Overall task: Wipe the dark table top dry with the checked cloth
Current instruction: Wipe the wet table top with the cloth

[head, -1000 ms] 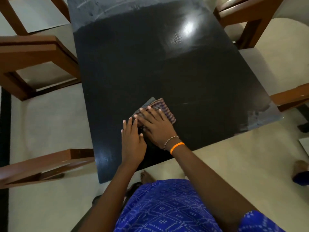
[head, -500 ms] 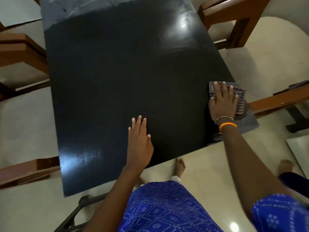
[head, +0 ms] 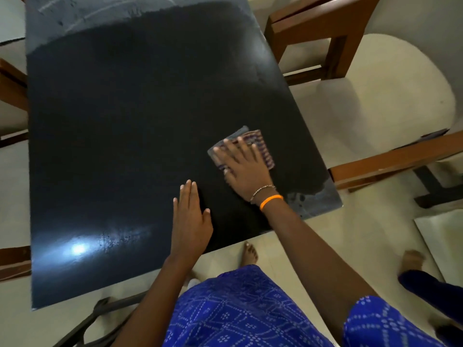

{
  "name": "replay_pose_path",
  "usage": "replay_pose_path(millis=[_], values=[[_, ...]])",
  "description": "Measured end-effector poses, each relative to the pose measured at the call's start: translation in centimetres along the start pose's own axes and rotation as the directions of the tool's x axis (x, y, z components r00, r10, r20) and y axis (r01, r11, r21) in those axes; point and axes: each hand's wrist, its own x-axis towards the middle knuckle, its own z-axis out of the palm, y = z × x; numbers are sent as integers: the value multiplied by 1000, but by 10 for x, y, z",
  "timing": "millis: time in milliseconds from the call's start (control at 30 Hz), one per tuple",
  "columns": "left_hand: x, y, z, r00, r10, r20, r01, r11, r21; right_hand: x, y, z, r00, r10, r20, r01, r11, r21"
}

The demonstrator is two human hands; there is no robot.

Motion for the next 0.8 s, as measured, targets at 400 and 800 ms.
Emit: replay_pose_path(millis=[400,800], values=[[-26,47,38,968,4,250,-5,1000,3,36,113,-37,953,300,-32,-299,953,43],[-28,43,34,969,45,242,-62,996,62,-156,101,-14,918,395,-41,-396,918,-9]])
